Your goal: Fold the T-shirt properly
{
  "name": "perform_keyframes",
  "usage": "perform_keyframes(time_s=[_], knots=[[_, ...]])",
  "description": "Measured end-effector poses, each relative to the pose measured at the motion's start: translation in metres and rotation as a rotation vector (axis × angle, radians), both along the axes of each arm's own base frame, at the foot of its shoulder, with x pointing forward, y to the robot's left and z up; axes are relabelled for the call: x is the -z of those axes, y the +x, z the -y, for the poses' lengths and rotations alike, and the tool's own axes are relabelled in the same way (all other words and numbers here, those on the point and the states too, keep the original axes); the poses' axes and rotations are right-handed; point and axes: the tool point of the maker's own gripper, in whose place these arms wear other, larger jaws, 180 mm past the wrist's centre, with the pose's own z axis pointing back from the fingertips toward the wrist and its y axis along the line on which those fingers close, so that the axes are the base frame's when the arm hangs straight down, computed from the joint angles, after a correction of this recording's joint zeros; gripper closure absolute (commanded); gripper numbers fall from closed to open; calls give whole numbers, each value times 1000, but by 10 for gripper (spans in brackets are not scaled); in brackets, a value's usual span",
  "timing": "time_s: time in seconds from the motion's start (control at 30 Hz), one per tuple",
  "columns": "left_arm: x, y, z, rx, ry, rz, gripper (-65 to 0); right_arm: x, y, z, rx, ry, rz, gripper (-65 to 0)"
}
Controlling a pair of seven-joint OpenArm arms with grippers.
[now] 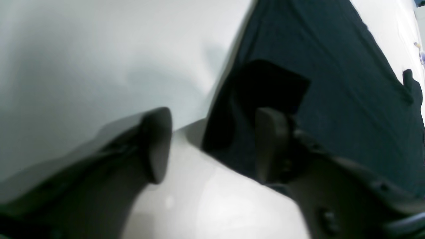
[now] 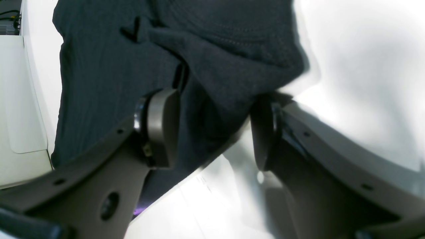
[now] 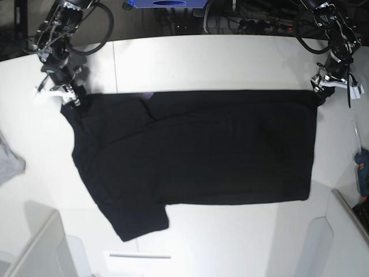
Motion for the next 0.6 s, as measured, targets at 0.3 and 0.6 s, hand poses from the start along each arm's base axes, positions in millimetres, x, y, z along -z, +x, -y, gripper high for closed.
perform_keyframes(time_s=[0.3,0.6], knots=[[1,11,10,22,-20,11,-288,0,1,0,-1,1,1,-321],[0,14,12,28,-22,11,-286,-1,3,-1,-3,1,3,-321]])
